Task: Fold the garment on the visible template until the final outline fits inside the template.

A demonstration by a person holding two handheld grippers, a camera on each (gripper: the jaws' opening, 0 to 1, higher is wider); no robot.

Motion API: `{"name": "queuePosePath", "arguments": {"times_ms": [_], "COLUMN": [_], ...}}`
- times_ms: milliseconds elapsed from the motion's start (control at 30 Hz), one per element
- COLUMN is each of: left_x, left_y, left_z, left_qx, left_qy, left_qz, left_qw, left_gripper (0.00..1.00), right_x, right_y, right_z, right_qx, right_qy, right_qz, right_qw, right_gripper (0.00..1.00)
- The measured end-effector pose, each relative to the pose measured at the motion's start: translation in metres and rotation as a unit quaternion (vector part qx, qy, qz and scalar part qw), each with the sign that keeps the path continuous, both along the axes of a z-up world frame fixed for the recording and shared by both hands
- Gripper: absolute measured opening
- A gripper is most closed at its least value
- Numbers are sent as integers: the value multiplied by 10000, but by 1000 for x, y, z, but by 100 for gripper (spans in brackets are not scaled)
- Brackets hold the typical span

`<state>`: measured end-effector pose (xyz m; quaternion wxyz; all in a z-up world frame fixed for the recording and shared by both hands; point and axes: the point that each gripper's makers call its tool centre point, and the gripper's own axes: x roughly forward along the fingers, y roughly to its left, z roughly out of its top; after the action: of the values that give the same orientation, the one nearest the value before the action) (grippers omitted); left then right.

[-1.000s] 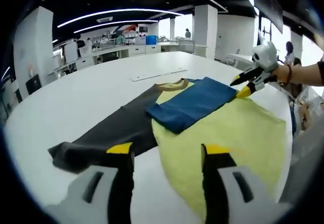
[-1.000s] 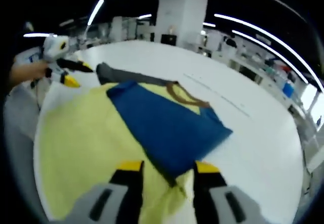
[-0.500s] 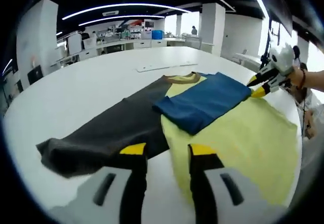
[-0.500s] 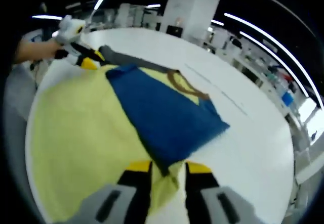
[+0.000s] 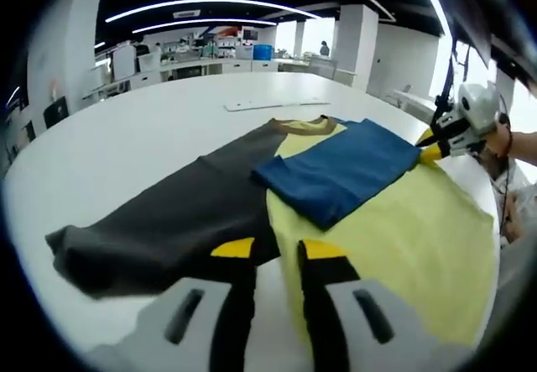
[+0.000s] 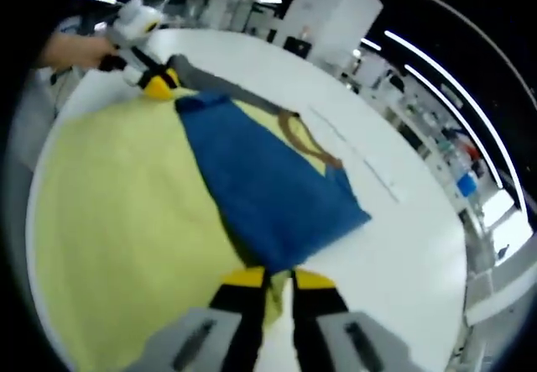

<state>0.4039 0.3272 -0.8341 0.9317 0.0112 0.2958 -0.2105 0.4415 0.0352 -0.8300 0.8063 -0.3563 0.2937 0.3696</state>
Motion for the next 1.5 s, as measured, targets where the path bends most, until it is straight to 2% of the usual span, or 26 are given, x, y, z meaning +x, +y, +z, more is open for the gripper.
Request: {"name": "queuePosePath", "arguments": {"times_ms": [133, 467, 567, 667, 733, 867, 1133, 1267, 1333, 1400, 1500], "left_x": [-2, 2, 2, 2, 2, 3, 3, 3, 4, 5, 6], "left_y": [-5, -4, -3, -4, -3, -2, 0, -2, -1, -1, 3], "left_z": [-1, -3, -4, -4, -5, -5, -6, -5, -6, -5, -1], "left_qx": [-32, -13, -65, -57, -55, -78, -140, 82, 77, -12, -251], "left_qy": [102, 207, 243, 256, 260, 277, 301, 246, 259, 262, 285], "left_qz": [-65, 35, 97, 108, 111, 127, 169, 89, 117, 185, 408], "left_qw": [9999, 9998, 9996, 9996, 9996, 9995, 9993, 9996, 9996, 9995, 9984], "left_gripper": [8, 5, 5, 5, 5, 5, 5, 7, 8, 10, 23], "right_x": [-1, 2, 2, 4, 3, 2, 2, 2, 1, 0, 2], "right_y": [0, -10, -19, -26, -28, -32, -32, -31, -30, -29, -27], "right_z": [0, -4, -7, -11, -13, -17, -16, -15, -14, -13, -3], "right_qx": [-17, -142, -198, 118, 266, 214, 434, 564, 640, 790, 1455], "right_qy": [-34, -57, 17, 183, 267, 341, 441, 528, 598, 707, 821], "right_qz": [36, -2, -201, -565, -660, -664, -792, -907, -957, -1063, -1381], "right_qw": [10000, 9999, 9996, 9982, 9971, 9970, 9949, 9929, 9916, 9887, 9762], "right_gripper": [1, 0, 0, 0, 0, 0, 0, 0, 0, 6, 21]}}
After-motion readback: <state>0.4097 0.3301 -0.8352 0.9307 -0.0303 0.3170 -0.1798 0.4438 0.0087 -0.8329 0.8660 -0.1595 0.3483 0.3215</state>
